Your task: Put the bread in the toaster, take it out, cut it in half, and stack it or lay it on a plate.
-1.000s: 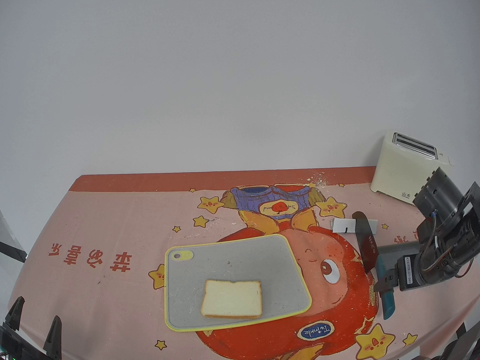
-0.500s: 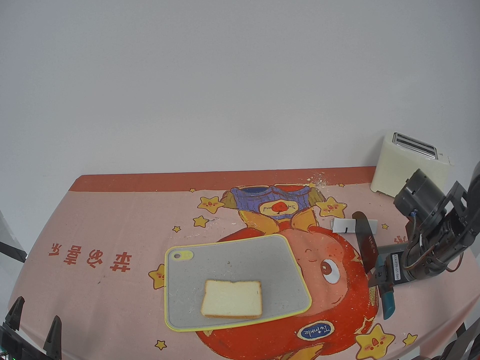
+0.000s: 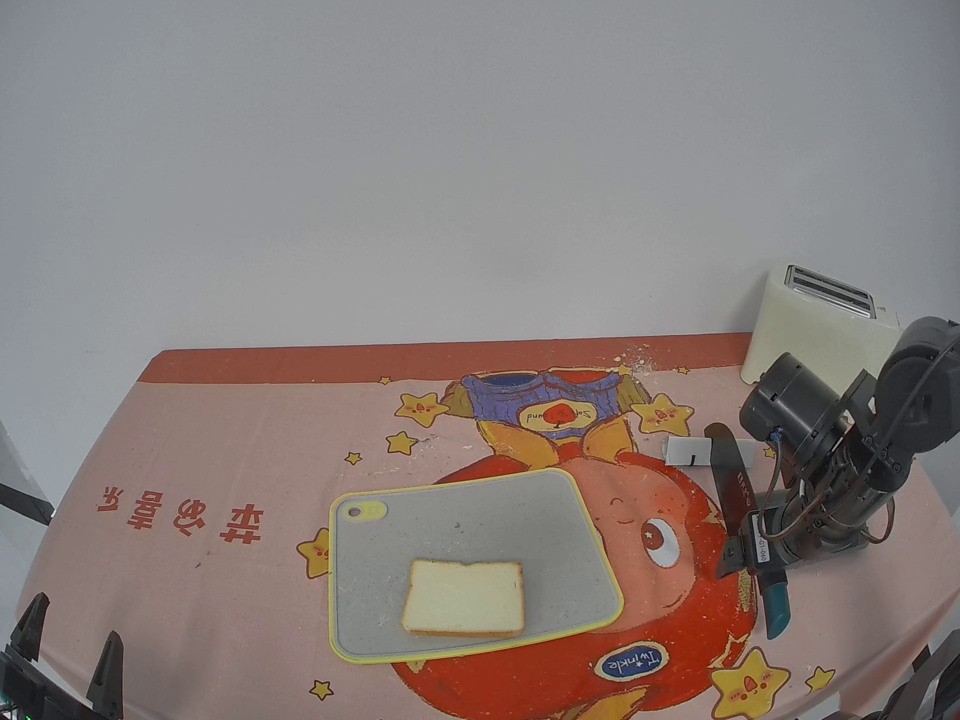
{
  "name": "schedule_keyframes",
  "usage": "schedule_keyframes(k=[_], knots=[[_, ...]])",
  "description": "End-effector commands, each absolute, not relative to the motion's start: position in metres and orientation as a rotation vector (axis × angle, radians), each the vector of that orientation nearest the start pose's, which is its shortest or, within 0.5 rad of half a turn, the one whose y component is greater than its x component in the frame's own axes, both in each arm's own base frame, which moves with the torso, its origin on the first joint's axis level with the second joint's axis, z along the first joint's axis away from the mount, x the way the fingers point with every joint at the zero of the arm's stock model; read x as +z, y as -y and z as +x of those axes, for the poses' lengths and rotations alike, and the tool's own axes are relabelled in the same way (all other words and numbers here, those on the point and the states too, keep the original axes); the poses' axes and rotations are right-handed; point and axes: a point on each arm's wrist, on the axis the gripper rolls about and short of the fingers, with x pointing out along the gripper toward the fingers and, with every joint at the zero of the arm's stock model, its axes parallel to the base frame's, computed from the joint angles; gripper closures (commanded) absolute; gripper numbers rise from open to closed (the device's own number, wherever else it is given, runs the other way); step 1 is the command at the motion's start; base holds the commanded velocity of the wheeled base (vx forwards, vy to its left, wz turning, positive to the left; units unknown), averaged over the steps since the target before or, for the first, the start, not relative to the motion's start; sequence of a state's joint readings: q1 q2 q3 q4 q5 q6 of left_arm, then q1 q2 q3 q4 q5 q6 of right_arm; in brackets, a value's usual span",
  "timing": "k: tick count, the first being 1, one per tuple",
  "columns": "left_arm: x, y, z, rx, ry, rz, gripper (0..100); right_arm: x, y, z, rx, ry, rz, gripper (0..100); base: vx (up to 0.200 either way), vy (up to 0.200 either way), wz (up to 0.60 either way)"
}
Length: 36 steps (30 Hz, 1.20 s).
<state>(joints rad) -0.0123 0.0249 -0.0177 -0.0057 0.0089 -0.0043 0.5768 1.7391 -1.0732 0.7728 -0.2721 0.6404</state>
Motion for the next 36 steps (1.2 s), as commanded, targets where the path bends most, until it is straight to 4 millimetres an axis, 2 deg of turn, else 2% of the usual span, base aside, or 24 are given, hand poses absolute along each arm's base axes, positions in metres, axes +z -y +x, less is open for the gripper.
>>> schedule_keyframes(k=[1,11,18,36], knots=[[0.077,0.000,-0.021,-0.003,-0.018,-0.004,0,0.137,-0.133,0.216,-0.187,-1.334,-0.068,0,0.000,0.000,0.00],[0.077,0.000,-0.021,-0.003,-0.018,-0.004,0,0.129,-0.135,0.224,-0.170,-1.315,-0.020,0,0.000,0.000,0.00],[0.077,0.000,-0.021,-0.003,-0.018,-0.004,0,0.125,-0.130,0.222,-0.153,-1.356,0.017,0,0.000,0.000,0.00],[0.077,0.000,-0.021,-0.003,-0.018,-0.004,0,0.126,-0.128,0.224,-0.155,-1.352,0.029,0,0.000,0.000,0.00]])
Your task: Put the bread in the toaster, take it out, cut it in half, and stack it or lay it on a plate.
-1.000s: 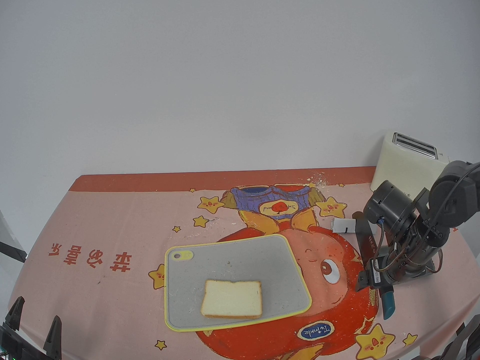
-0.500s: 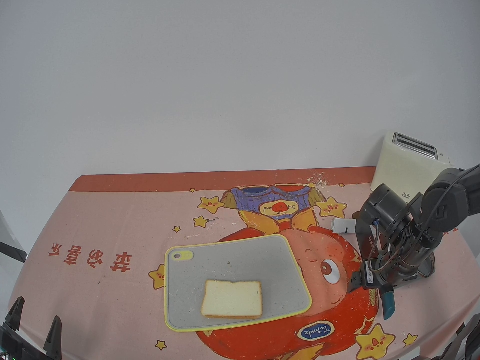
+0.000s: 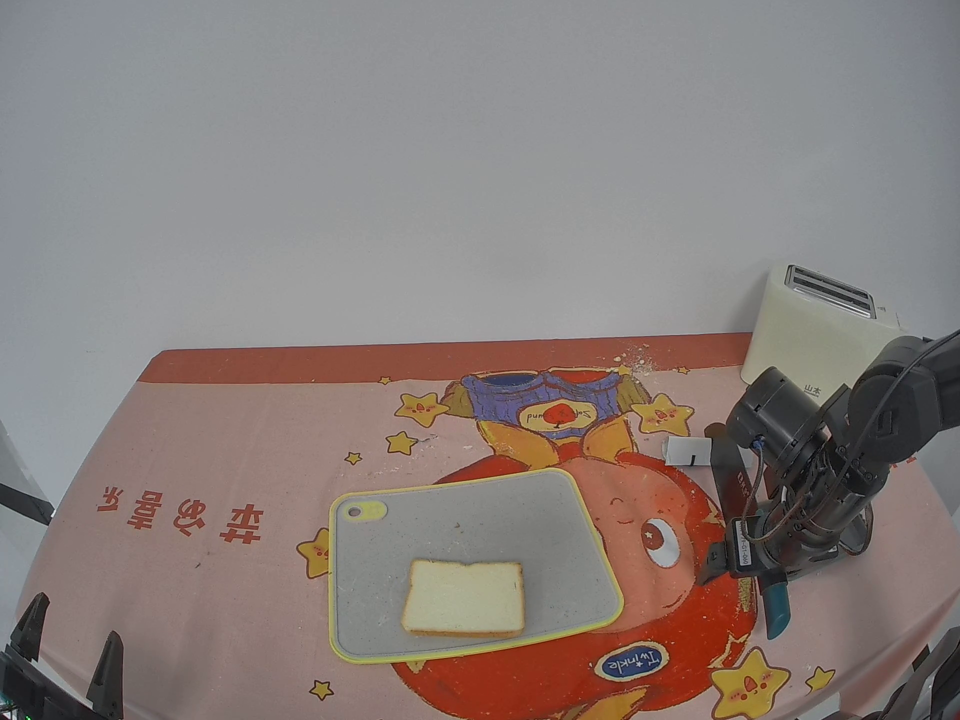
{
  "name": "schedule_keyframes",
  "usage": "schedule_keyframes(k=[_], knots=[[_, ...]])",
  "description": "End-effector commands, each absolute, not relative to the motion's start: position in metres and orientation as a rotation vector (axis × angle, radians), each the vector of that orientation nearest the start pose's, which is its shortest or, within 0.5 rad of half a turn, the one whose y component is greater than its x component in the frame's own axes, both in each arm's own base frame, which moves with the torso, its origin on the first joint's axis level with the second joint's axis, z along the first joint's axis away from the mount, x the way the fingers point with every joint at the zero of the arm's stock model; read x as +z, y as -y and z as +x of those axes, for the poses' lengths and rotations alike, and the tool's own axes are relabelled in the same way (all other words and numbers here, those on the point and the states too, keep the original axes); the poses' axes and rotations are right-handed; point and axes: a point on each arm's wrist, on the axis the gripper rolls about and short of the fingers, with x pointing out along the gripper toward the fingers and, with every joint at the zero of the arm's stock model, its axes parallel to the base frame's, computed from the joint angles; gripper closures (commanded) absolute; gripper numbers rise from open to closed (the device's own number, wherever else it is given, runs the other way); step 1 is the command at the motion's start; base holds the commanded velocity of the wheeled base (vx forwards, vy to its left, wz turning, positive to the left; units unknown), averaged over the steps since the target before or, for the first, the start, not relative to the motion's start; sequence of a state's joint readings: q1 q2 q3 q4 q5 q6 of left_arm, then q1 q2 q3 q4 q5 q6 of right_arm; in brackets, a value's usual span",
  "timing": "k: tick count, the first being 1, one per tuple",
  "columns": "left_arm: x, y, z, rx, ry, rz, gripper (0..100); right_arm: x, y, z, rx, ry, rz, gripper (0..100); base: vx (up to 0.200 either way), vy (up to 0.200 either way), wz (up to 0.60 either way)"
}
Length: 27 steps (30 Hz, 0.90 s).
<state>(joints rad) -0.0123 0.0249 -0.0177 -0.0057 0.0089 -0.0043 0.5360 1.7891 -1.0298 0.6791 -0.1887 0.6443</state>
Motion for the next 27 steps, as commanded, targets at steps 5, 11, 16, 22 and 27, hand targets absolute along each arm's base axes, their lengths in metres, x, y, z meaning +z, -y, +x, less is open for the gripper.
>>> schedule_keyframes(k=[5,11,16,22,27], knots=[[0.077,0.000,-0.021,-0.003,-0.018,-0.004,0,0.126,-0.129,0.226,-0.147,-1.333,0.038,0,0.000,0.000,0.00],[0.077,0.000,-0.021,-0.003,-0.018,-0.004,0,0.127,-0.128,0.225,-0.151,-1.328,0.039,0,0.000,0.000,0.00],[0.077,0.000,-0.021,-0.003,-0.018,-0.004,0,0.138,-0.124,0.222,-0.140,-1.292,0.052,0,0.000,0.000,0.00],[0.077,0.000,-0.021,-0.003,-0.018,-0.004,0,0.145,-0.123,0.215,-0.124,-1.270,0.060,0,0.000,0.000,0.00],[0.077,0.000,-0.021,-0.003,-0.018,-0.004,0,0.146,-0.125,0.212,-0.112,-1.274,0.066,0,0.000,0.000,0.00]])
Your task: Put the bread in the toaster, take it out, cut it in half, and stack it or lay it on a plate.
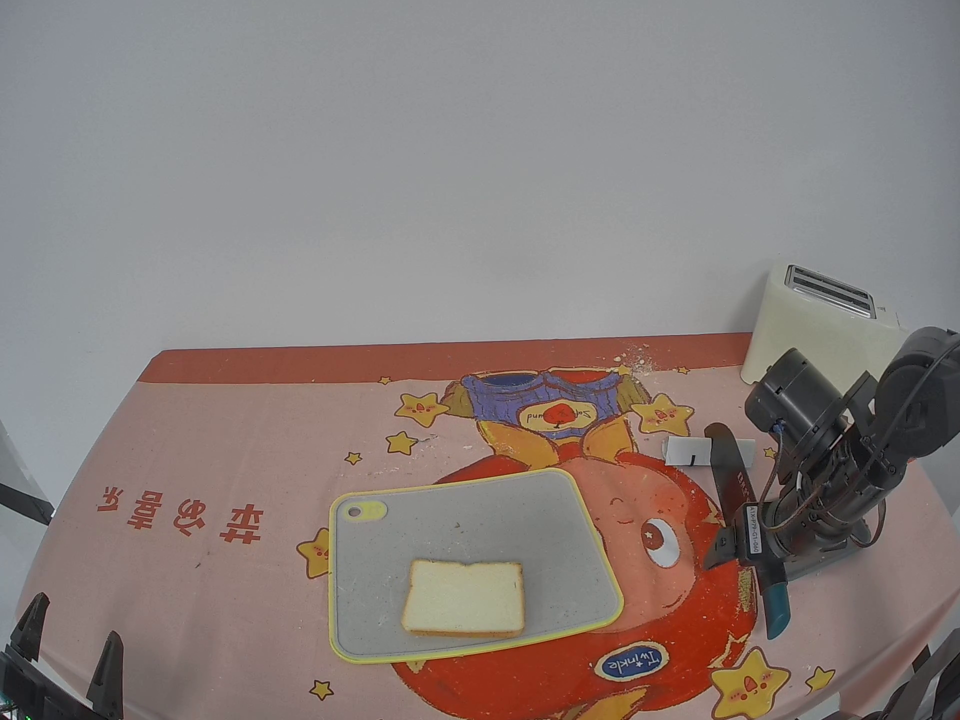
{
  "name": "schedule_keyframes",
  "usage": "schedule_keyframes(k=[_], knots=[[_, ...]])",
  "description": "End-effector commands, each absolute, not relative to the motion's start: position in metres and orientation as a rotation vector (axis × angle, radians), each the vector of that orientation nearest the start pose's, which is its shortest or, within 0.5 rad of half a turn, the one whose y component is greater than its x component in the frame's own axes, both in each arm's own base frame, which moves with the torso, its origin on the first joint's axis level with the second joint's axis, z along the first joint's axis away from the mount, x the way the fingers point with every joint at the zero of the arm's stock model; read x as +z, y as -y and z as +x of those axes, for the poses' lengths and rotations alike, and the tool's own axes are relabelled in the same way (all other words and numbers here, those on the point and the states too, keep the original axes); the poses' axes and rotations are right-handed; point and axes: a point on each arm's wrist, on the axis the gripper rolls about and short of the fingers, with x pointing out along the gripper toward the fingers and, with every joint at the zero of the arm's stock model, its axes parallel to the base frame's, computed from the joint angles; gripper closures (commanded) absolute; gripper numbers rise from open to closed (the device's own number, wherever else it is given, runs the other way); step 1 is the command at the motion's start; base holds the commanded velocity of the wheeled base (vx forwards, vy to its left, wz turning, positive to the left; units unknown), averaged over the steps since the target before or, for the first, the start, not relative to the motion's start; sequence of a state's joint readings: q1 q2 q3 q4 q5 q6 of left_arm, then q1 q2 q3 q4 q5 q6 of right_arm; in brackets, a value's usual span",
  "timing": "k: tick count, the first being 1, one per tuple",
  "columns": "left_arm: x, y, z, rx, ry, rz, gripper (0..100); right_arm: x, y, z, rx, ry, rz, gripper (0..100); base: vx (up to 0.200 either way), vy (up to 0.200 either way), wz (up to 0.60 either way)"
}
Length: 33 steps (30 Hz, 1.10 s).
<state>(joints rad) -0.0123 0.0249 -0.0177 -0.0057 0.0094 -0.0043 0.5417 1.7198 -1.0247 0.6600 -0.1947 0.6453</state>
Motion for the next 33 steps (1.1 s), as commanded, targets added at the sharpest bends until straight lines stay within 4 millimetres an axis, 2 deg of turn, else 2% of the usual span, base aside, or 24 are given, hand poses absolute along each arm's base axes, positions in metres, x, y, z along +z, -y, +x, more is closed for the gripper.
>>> schedule_keyframes(k=[1,19,33], knots=[[0.077,0.000,-0.021,-0.003,-0.018,-0.004,0,0.146,-0.125,0.212,-0.110,-1.274,0.068,0,0.000,0.000,0.00],[0.077,0.000,-0.021,-0.003,-0.018,-0.004,0,0.140,-0.134,0.211,-0.040,-1.336,0.091,0,0.000,0.000,0.00],[0.077,0.000,-0.021,-0.003,-0.018,-0.004,0,0.125,-0.138,0.219,-0.064,-1.381,0.063,0,0.000,0.000,0.00]])
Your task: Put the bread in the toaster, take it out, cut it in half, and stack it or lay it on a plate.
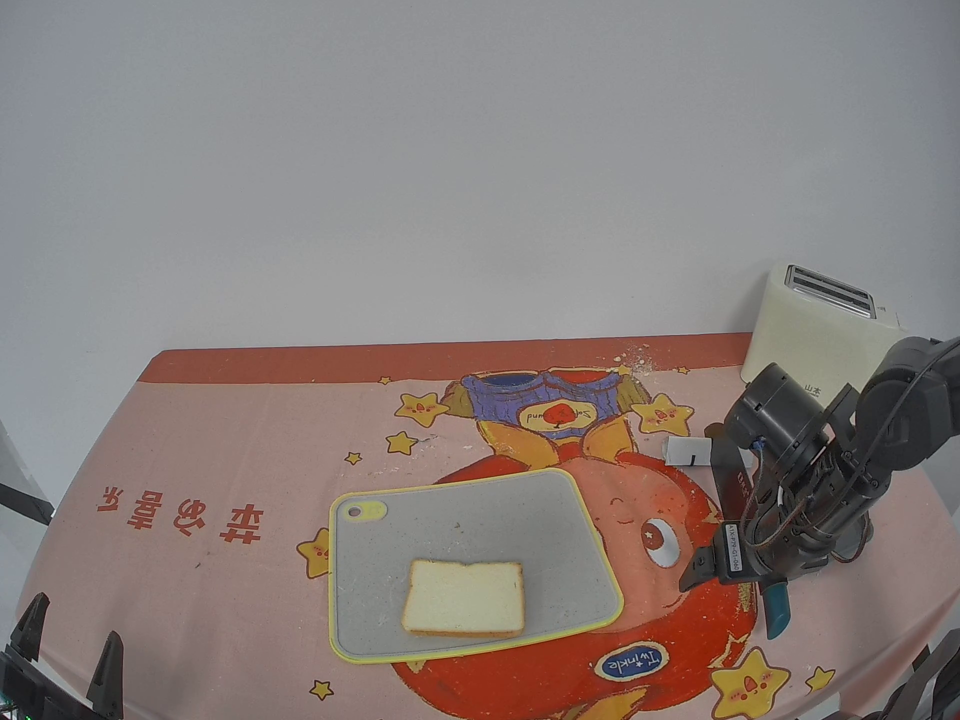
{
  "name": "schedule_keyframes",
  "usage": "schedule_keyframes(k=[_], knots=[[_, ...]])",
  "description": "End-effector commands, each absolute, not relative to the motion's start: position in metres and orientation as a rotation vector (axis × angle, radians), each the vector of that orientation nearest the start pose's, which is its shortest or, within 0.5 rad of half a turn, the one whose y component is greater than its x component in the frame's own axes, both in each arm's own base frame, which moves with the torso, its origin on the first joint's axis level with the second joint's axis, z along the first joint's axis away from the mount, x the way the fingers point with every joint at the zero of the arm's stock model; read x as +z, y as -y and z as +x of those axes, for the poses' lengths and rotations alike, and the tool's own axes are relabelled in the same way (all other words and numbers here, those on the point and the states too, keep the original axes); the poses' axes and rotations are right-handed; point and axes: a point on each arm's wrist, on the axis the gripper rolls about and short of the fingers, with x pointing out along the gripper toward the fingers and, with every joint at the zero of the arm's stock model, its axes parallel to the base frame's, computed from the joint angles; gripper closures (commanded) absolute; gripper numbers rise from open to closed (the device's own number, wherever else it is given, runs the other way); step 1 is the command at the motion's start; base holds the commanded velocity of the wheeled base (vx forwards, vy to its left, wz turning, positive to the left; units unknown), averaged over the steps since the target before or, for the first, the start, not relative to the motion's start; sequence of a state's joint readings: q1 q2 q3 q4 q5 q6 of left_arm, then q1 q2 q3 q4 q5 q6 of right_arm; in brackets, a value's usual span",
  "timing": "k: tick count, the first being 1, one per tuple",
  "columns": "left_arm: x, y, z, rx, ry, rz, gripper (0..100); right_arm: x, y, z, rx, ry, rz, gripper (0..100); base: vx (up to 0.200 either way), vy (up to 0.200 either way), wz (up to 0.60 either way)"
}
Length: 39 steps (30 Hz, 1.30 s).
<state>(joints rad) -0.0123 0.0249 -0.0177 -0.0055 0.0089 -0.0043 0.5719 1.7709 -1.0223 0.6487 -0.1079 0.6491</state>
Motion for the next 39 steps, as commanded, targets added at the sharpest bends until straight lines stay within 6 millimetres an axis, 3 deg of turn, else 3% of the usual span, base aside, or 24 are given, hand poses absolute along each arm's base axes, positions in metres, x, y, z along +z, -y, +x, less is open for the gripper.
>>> schedule_keyframes(k=[1,16,39], knots=[[0.077,0.000,-0.021,-0.003,-0.018,-0.004,0,0.125,-0.138,0.219,-0.066,-1.378,0.062,0,0.000,0.000,0.00],[0.077,0.000,-0.021,-0.003,-0.018,-0.004,0,0.125,-0.124,0.221,-0.134,-1.355,0.052,0,0.000,0.000,0.00],[0.077,0.000,-0.021,-0.003,-0.018,-0.004,0,0.120,-0.126,0.215,-0.142,-1.359,0.013,0,0.000,0.000,0.00]])
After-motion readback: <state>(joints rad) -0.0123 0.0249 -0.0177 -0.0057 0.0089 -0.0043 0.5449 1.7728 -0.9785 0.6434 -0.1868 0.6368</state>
